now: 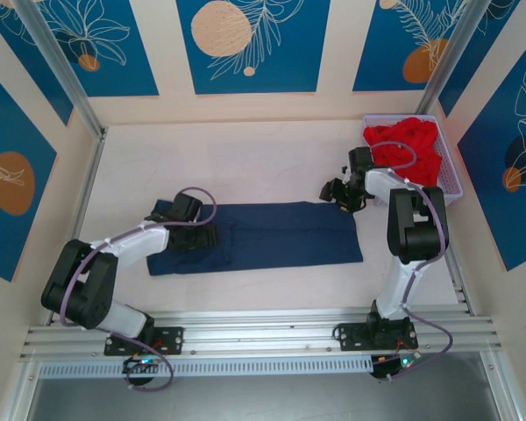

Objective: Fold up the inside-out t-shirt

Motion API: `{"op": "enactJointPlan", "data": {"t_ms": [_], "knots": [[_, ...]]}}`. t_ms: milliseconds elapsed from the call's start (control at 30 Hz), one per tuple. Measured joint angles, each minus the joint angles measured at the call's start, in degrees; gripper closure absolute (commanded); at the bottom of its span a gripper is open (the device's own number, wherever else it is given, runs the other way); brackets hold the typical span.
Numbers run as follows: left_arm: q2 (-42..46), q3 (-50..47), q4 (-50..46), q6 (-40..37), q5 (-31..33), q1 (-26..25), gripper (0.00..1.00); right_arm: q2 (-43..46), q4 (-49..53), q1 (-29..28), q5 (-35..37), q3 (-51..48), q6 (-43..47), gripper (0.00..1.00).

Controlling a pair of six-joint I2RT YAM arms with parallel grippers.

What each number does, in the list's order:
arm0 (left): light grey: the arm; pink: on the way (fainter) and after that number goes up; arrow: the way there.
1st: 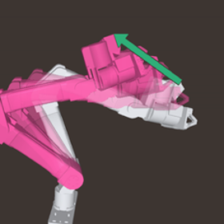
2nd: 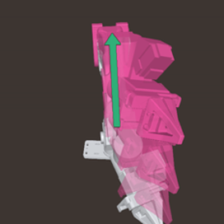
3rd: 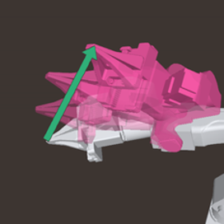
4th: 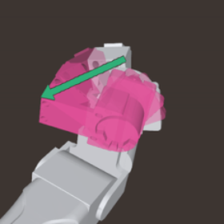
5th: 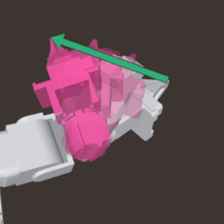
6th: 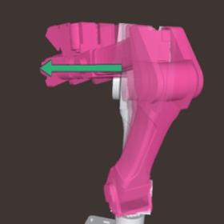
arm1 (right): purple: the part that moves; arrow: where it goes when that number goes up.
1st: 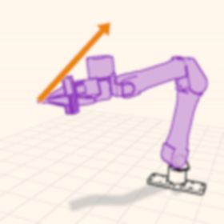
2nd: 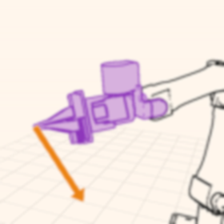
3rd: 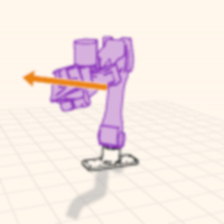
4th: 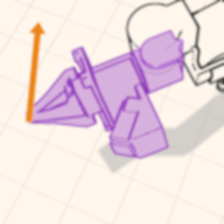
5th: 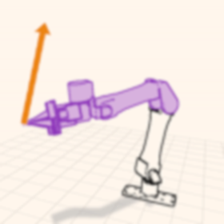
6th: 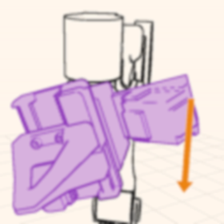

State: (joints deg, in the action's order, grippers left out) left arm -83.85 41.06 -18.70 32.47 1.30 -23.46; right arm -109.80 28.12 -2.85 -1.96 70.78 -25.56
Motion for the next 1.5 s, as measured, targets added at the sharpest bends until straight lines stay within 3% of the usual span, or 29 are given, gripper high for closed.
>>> {"op": "enactJointPlan", "data": {"t_ms": [400, 600, 733, 900, 1000, 1167, 1500], "knots": [[1.92, -1.79, 1.57, -0.90, 1.86, 0.17, 0.17, -2.05, 4.76, 0.20, 5.46, 5.70, 0.74, 0.37], [5.68, -0.15, 0.17, -1.75, 3.23, 1.16, 0.15, 6.88, 2.75, -6.78, 5.88, 1.49, 4.85, 0.35], [7.89, 1.22, 0.26, -1.51, 3.39, 5.68, 0.14, 14.23, 0.85, -14.62, 6.69, -2.43, 7.23, 0.32], [8.15, 1.25, -0.04, -0.55, 0.66, 15.41, 0.14, 18.43, 0.94, -20.76, 6.03, -7.19, 8.35, 0.30], [7.67, 1.29, -0.22, 0.15, -0.74, 18.18, 0.15, 18.45, 1.92, -20.37, 5.81, -8.37, 8.46, 0.29], [5.27, 1.77, -0.50, 0.37, -3.87, 16.68, 0.15, 17.77, 1.90, -19.15, 4.48, -8.96, 8.00, 0.28], [1.77, 3.61, -3.19, -1.90, -2.45, 16.96, 0.14, 15.37, 2.40, -15.26, 3.58, -8.96, 5.99, 0.27]]}}
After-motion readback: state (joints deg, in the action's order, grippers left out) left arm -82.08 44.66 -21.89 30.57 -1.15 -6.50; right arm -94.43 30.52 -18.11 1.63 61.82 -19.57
